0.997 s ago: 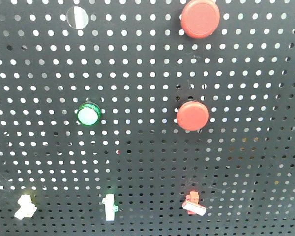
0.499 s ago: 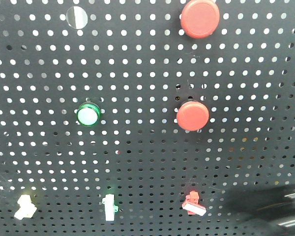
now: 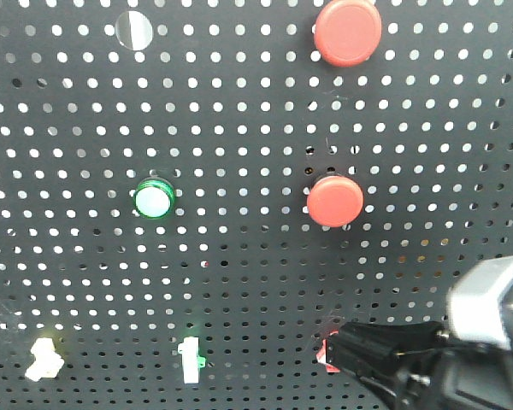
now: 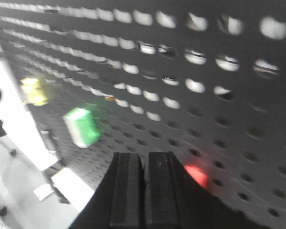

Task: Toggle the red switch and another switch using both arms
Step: 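Push the red switch's white lever with the right gripper to flip it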

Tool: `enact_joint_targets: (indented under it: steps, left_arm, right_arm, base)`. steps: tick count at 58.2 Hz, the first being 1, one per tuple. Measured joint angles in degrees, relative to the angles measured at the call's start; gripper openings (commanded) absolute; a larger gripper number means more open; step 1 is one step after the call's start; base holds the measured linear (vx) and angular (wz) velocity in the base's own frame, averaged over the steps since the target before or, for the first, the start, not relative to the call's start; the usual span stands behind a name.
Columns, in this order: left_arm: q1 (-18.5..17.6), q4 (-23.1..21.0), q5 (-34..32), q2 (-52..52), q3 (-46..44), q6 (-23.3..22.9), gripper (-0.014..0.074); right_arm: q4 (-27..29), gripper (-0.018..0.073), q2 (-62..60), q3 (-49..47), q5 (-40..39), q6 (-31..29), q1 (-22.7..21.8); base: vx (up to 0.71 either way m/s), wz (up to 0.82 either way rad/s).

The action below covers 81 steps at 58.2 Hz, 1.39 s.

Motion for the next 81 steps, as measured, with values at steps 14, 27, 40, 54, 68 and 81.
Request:
enact_joint_targets:
  steps: [14, 27, 40, 54, 68, 81]
  left_arm:
    - [0.0, 0.03, 0.0, 0.0, 0.0, 0.0, 0.0003]
    - [0.0, 0.21, 0.0, 0.0, 0.06, 0.0, 0.0003]
    - [0.0, 0.21, 0.0, 0.0, 0.06, 0.0, 0.0003]
    - [0.0, 0.21, -1.49, 0.0, 1.22, 0.0, 0.0003]
    - [0.0, 0.21, -2.28, 0.0, 1.49, 0.0, 0.0003]
    - [0.0, 0.21, -2.32, 0.0, 1.49, 0.0, 0.0003]
  right_arm:
    - [-2.04, -0.0006, 7.47, 0.0, 4.93, 0.79, 0.0]
    - [-3.52, -0.0006, 10.5, 0.06, 5.56, 1.19, 0.14]
    - [-1.55, -0.0006, 6.03, 0.06, 5.72, -1.35, 0.14]
    - [0.11, -0.0006, 2.36, 0.06, 1.92, -1.74, 0.14]
    - [0.63, -0.0006, 2.36, 0.06, -1.02, -2.2, 0.14]
    - [1.09, -0.0006, 4.99, -0.37, -0.47, -2.15, 0.14]
  base:
    - [0.0, 0.0]
    - [0.0, 0.0]
    - [0.0, 0.0]
    - [0.0, 0.0]
    - [0.0, 0.0]
    - [0.0, 0.0]
